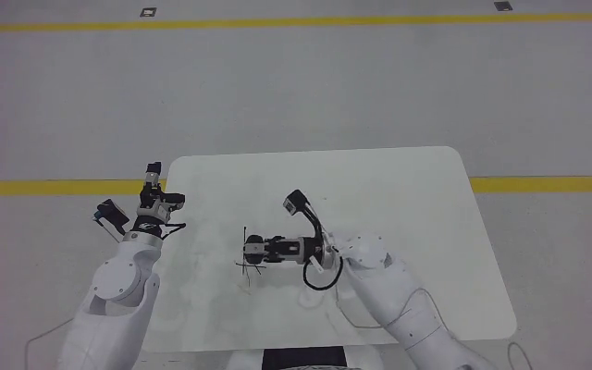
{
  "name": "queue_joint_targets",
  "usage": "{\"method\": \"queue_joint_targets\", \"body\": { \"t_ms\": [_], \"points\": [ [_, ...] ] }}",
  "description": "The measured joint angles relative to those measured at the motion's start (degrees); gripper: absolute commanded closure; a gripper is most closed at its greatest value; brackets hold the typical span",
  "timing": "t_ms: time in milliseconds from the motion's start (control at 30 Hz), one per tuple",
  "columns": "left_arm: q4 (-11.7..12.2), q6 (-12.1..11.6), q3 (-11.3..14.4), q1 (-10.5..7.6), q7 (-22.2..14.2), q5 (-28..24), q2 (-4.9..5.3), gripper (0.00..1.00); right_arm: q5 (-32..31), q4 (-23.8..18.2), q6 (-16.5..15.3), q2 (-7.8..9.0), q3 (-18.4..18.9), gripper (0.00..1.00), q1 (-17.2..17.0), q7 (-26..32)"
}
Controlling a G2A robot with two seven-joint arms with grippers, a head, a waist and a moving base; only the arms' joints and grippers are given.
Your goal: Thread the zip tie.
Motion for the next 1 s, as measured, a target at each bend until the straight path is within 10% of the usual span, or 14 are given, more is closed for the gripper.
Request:
{"method": "queue_joint_targets", "body": {
  "t_ms": [500,1000],
  "points": [
    [0.00,0.00,0.00,0.00,0.00,0.00,0.00,0.00,14.56,10.57,0.00,-4.80,4.86,1.00,1.40,14.88],
    [0.00,0.00,0.00,0.00,0.00,0.00,0.00,0.00,18.89,13.65,0.00,-7.21,3.76,1.00,2.31,15.27]
  ]
}}
